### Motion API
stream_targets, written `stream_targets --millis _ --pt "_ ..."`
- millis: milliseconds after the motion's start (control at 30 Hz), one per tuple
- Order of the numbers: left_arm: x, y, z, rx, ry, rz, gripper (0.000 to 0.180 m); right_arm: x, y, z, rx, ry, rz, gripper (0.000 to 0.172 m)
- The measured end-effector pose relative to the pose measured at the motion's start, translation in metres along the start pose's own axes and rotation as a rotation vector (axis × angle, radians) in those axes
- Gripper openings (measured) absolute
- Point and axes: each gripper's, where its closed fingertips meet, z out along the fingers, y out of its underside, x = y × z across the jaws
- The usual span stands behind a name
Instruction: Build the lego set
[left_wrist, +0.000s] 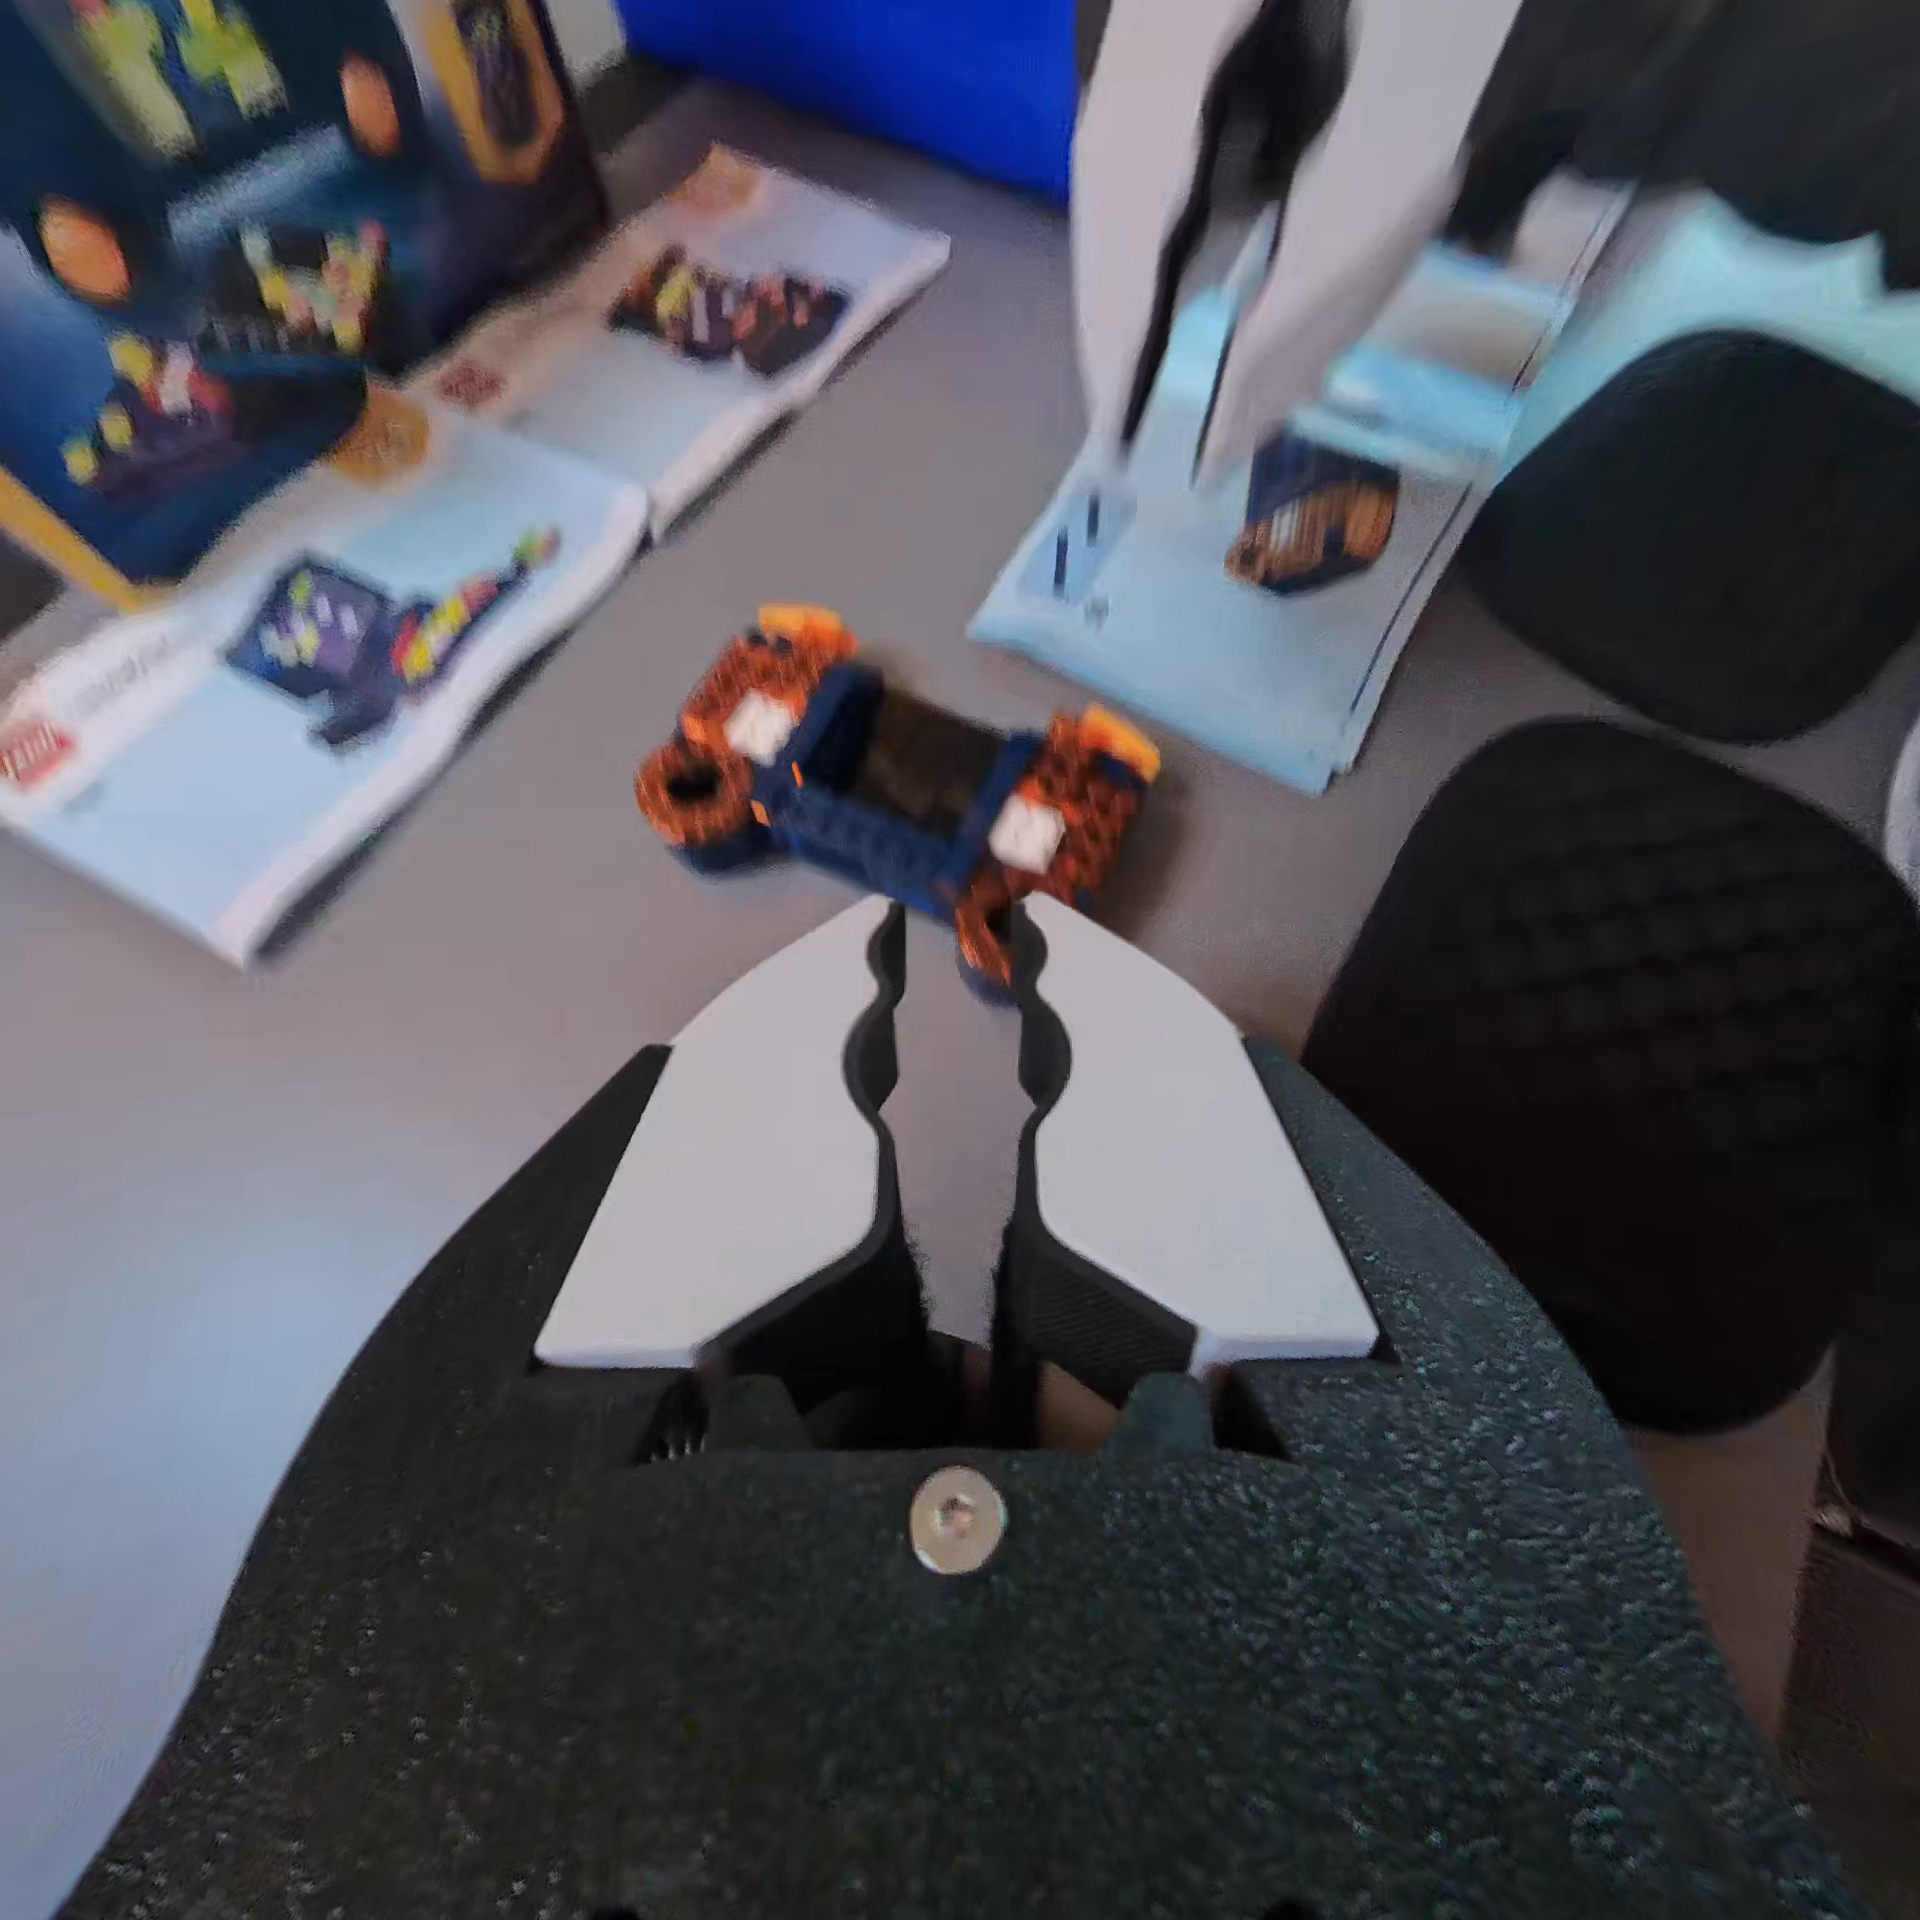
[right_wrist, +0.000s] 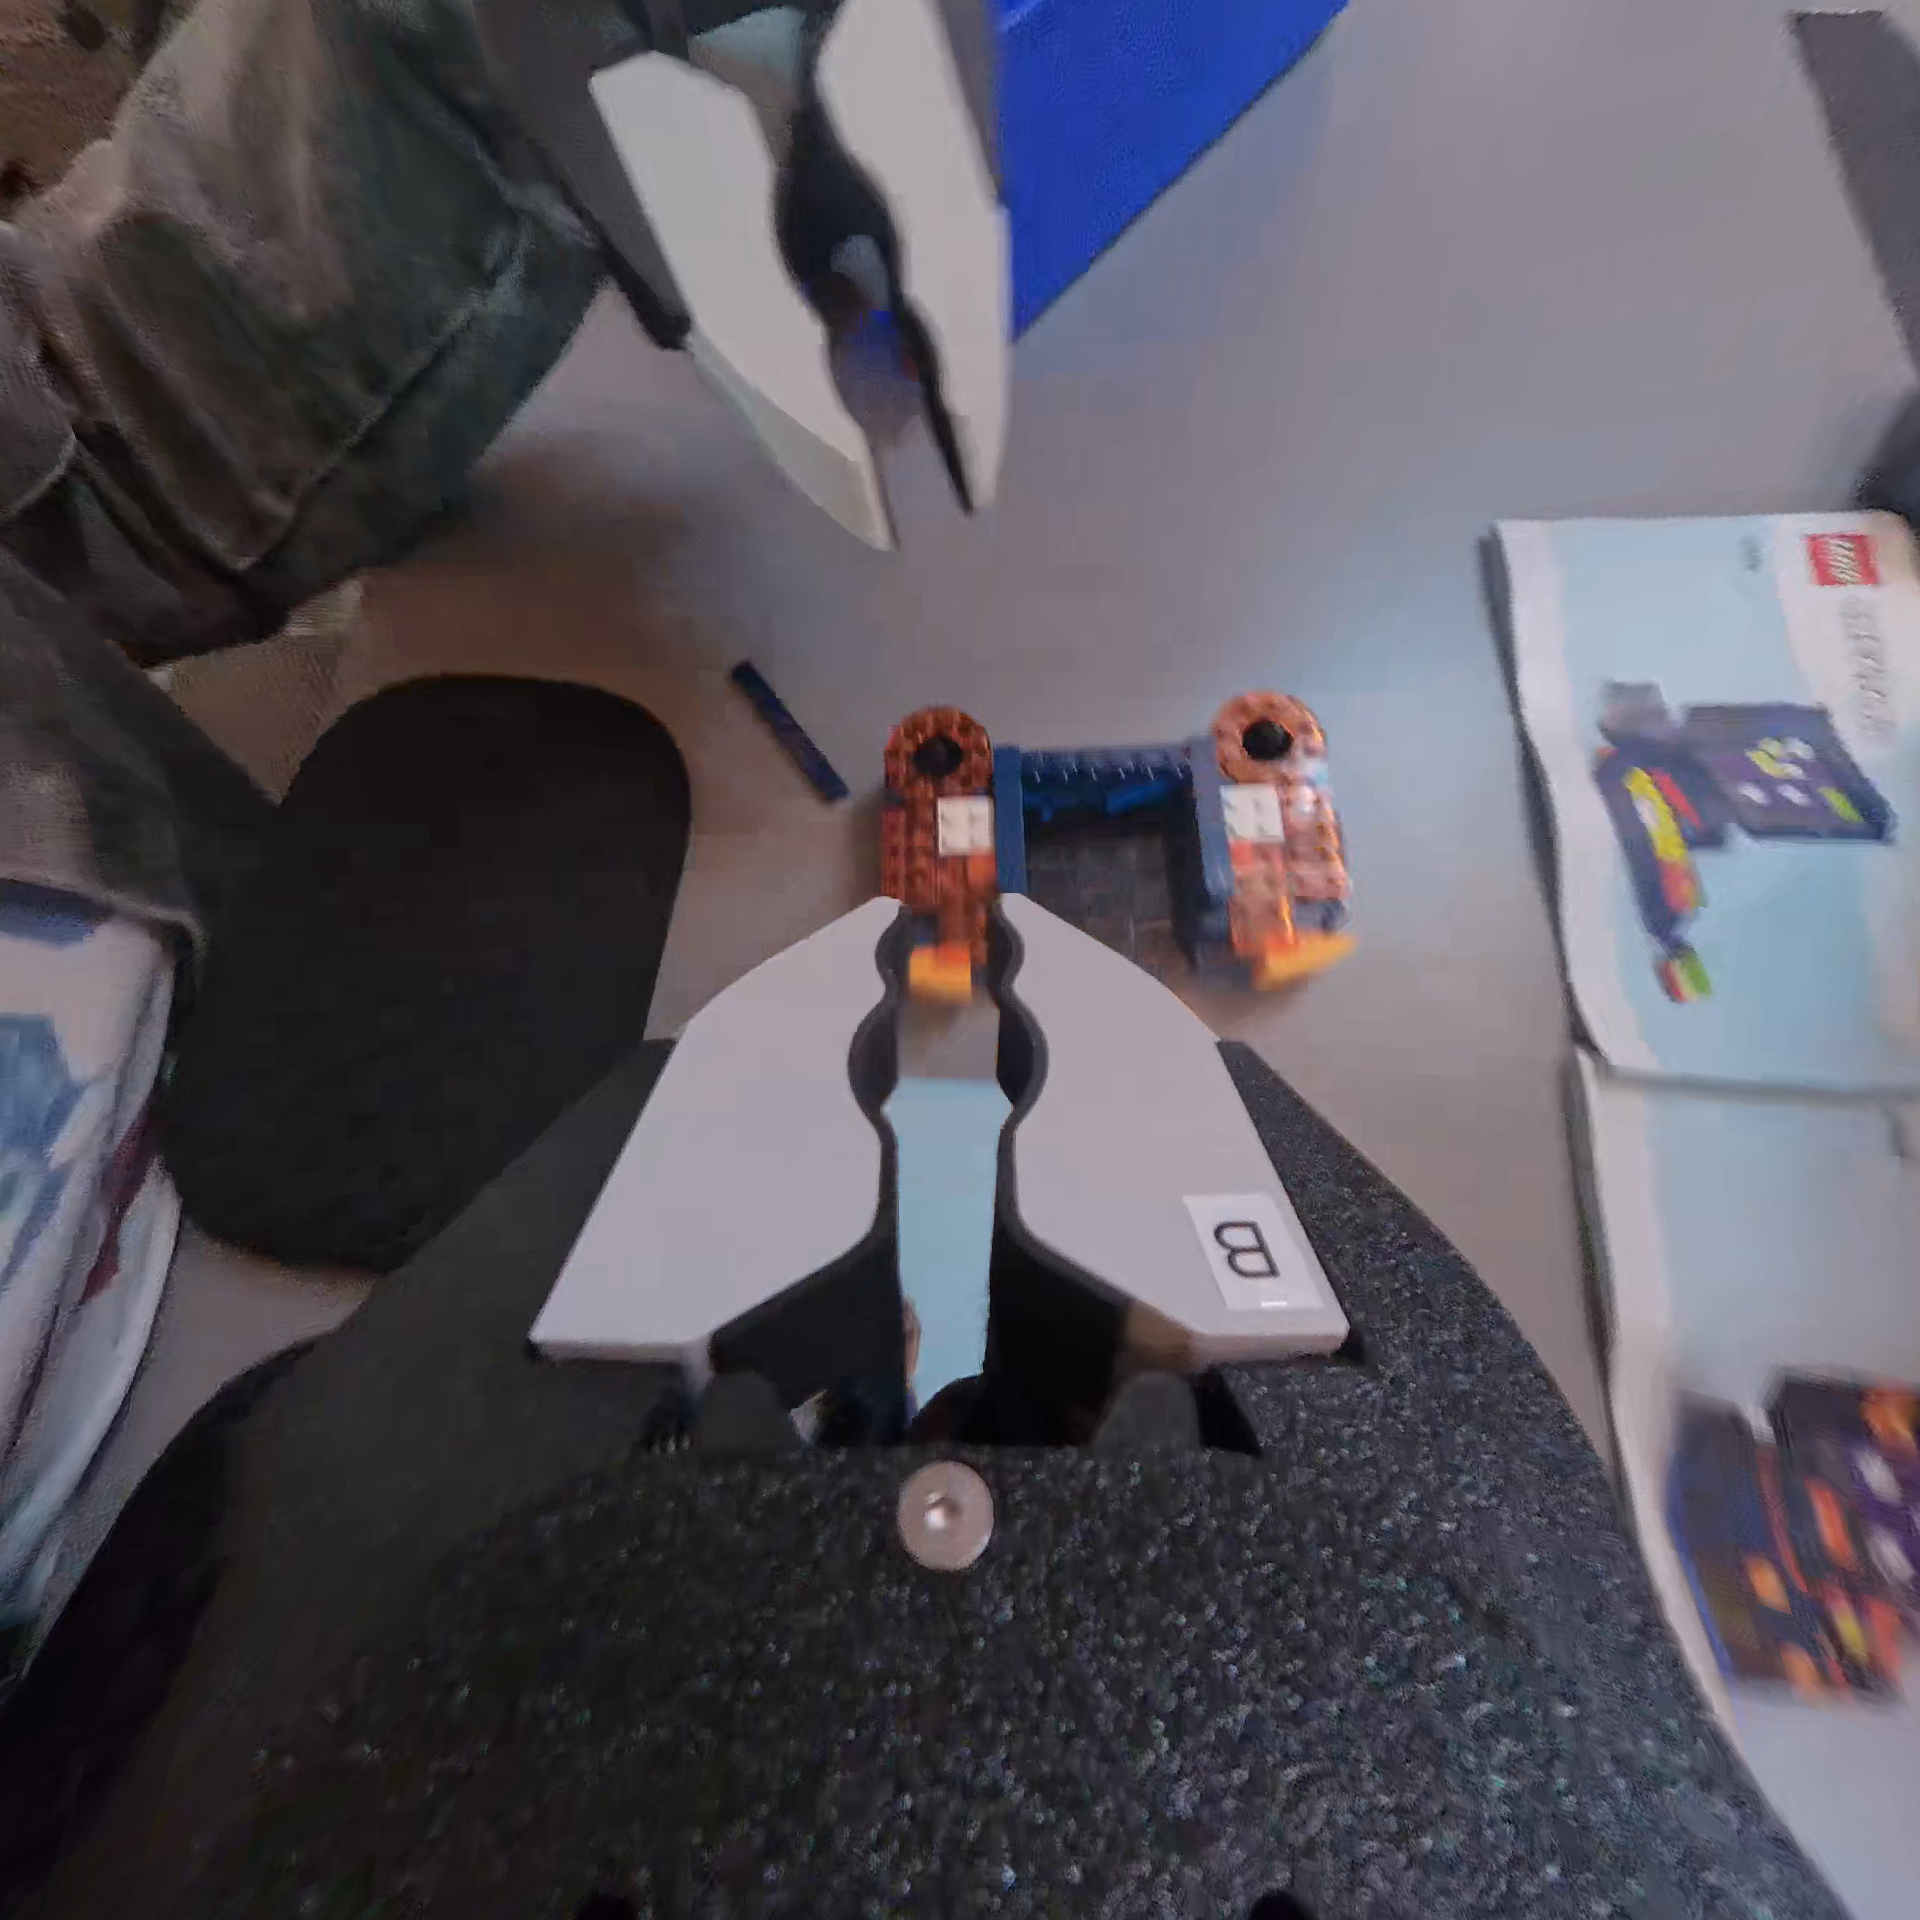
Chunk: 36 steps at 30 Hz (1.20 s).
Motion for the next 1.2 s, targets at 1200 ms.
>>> stream_targets --millis 1200 --pt "0.106 -0.081 0.073 0.451 -0.232 0.065 0.007 -0.051 0.020 -0.036 0.482 -0.116 0.531 0.004"
